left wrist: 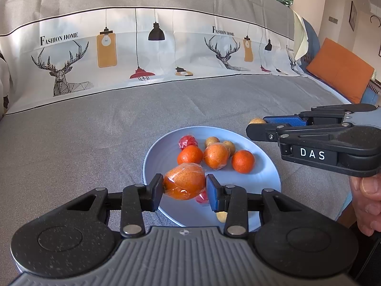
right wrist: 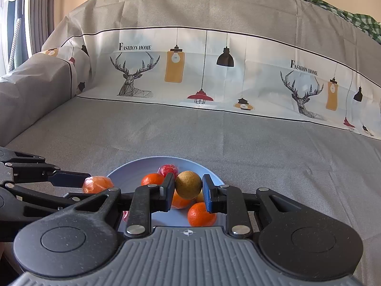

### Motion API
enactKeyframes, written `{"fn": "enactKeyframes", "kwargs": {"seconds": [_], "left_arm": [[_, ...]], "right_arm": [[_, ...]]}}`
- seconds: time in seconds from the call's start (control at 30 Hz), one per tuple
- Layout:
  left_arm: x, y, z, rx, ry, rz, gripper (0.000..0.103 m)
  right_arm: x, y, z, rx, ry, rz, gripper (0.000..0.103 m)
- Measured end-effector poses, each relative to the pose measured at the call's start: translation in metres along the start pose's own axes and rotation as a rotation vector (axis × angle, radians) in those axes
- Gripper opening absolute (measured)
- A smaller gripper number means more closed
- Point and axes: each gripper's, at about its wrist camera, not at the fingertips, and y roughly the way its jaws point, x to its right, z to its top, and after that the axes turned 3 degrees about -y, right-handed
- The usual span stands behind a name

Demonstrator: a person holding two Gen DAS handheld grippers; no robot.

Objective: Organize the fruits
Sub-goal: 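Open both grippers to drop the fruits into the plate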

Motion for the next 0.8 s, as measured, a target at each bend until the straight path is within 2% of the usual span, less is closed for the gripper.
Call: {"fn": "enactKeyframes", "kwargs": {"seconds": [0.2, 0.27, 0.3, 0.33, 0.4, 0.47, 0.57, 0.63, 0.7, 0.8], "left_arm": [[0.000, -0.003, 0.001, 0.015, -0.008, -0.020, 0.044], [-0.002, -0.005, 0.001, 0.026, -0.019, -0.021, 0.056], [-0.002, -0.008, 0.002, 0.038, -0.026, -0.022, 0.057], [-0.003, -0.010, 0.002, 0.048, -0.031, -0.024, 0.058], [-0.004, -0.015, 0.003, 0.065, -0.038, -0.028, 0.059], [-0.004, -0.021, 0.003, 0.080, -0.039, -0.025, 0.071], [-0.002, -0.033, 0.002, 0.110, -0.035, -0.001, 0.086], [-0.001, -0.043, 0.001, 0.123, -0.045, 0.007, 0.086], [0.000, -0.051, -0.001, 0.118, -0.074, 0.008, 0.087], [0.006, -0.068, -0.008, 0.125, -0.107, 0.044, 0.087]], "right_arm": [[0.000, 0.000, 0.000, 0.000, 0.001, 0.001, 0.026], [-0.001, 0.000, -0.001, -0.006, 0.005, 0.010, 0.027], [-0.001, 0.001, -0.001, -0.015, 0.008, 0.015, 0.035], [-0.002, 0.002, -0.002, -0.024, 0.008, 0.010, 0.054], [-0.004, 0.001, -0.002, -0.022, 0.002, -0.017, 0.070], [-0.002, -0.002, -0.002, -0.017, 0.011, -0.027, 0.071], [0.000, -0.011, -0.003, 0.003, 0.020, -0.057, 0.083], [0.001, -0.020, -0.004, 0.029, 0.025, -0.082, 0.096], [0.003, -0.031, -0.006, 0.050, 0.057, -0.096, 0.101], [0.007, -0.049, -0.012, 0.080, 0.128, -0.089, 0.102]]}}
